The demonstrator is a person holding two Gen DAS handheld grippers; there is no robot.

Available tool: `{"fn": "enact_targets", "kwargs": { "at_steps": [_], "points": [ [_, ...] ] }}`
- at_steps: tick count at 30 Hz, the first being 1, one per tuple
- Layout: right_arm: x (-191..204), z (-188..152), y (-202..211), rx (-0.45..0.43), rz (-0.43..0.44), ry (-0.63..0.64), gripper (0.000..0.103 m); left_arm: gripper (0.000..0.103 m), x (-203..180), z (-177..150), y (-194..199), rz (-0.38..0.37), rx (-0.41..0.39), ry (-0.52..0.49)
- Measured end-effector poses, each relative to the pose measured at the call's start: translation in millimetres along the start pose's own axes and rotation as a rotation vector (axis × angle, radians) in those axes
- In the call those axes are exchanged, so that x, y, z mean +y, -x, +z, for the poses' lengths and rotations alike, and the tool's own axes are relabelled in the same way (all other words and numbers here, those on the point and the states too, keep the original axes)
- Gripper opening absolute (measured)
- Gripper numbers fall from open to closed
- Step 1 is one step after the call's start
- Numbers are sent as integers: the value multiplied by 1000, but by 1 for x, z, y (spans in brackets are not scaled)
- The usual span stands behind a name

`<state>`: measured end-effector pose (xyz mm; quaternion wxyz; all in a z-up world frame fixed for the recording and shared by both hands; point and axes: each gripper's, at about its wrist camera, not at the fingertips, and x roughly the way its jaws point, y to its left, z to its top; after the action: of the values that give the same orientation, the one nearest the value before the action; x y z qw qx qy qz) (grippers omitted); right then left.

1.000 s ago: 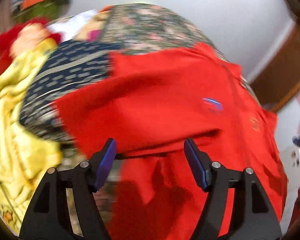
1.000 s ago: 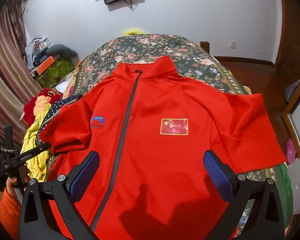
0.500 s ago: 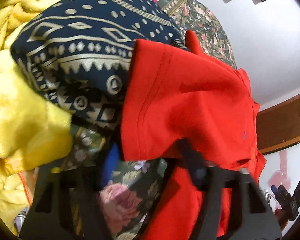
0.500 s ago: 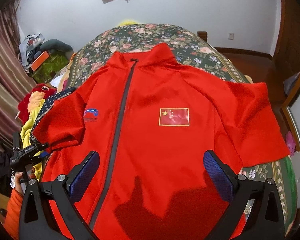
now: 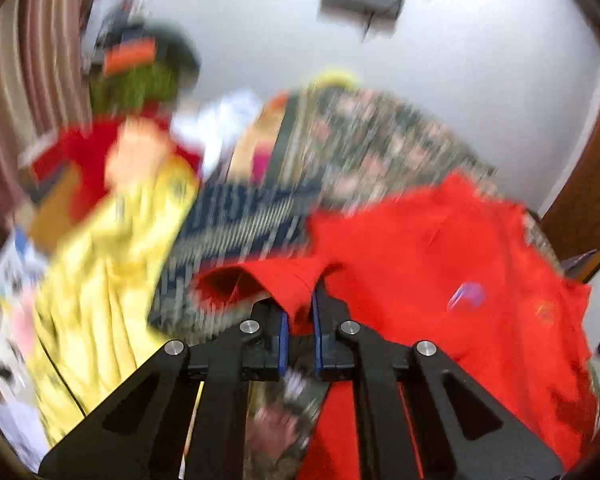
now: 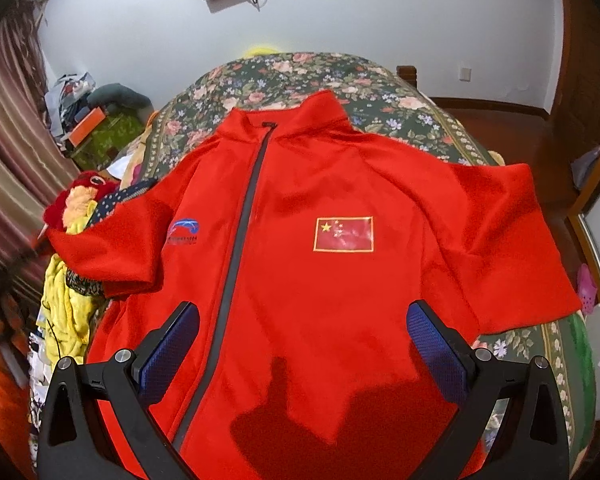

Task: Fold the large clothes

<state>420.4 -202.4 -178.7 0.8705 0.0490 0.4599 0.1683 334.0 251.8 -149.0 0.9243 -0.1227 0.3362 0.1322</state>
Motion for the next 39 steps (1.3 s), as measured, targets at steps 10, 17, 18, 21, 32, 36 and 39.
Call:
{"fn": "enact_targets", "kwargs": {
  "at_steps": [10,17,18,21,32,36,39],
  "points": [
    [-45,12,23,-79,4,-57,103,7,-189,115,42,-365,-128,-172],
    [-89,23,44,-127,-67,-69,103,7,-336,63,-6,-532,21,-392],
    [-98,23,47,-131,-81,-75,103,7,-347,51,-12,-547,51,-419],
    [-120,22,52,-136,-114,-96,103,7,-381,6,-42,-581,174,-498],
    [-161,7,47,-97,-171,-158,103,7,-435,-91,-126,-588,521,-534],
    [-165,2,46,-87,-189,-152,103,19,-436,-89,-135,-642,606,-483],
    [-170,0,47,-79,-204,-150,103,25,-434,-80,-122,-634,598,-509]
  ]
}}
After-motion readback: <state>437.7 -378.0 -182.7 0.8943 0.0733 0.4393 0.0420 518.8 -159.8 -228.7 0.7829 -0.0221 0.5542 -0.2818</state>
